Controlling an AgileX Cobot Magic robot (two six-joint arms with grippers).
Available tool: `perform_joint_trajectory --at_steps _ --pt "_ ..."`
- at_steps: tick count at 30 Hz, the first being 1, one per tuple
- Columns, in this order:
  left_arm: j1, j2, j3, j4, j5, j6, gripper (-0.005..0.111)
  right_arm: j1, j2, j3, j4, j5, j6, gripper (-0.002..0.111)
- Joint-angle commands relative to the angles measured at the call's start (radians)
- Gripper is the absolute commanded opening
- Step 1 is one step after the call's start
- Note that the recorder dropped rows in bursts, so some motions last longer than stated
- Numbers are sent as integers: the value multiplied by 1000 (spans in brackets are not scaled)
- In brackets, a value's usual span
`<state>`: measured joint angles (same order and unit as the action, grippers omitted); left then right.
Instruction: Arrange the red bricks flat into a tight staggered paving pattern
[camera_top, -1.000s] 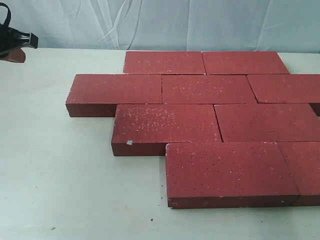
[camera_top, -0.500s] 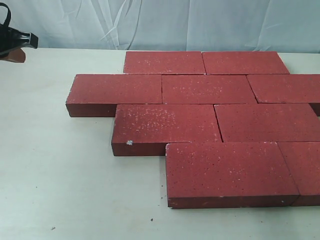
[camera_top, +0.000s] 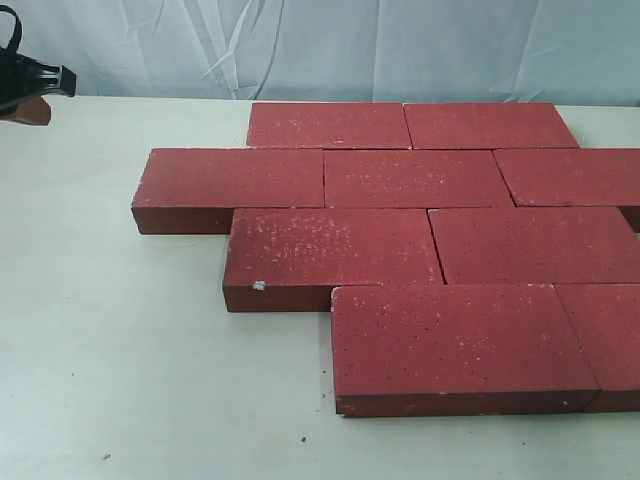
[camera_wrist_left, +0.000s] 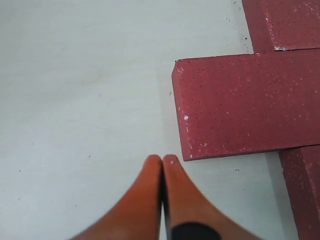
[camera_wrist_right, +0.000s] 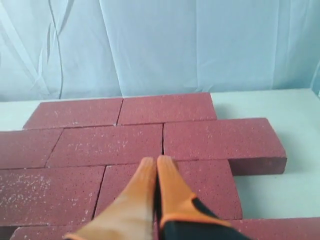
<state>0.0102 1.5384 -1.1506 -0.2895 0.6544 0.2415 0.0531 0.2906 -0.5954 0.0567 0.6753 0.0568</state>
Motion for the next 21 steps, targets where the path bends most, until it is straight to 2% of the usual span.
perform_joint_trajectory --at_steps 1,7,21 --pt "-4 -9 3 -2 -11 1 0 0 -113 2 -33 -7 -4 -1" --pt "-4 -9 3 -2 -11 1 0 0 -186 2 -23 -7 -4 -1" --pt "-4 -9 3 -2 -11 1 0 0 -186 2 -57 -5 -45 -1"
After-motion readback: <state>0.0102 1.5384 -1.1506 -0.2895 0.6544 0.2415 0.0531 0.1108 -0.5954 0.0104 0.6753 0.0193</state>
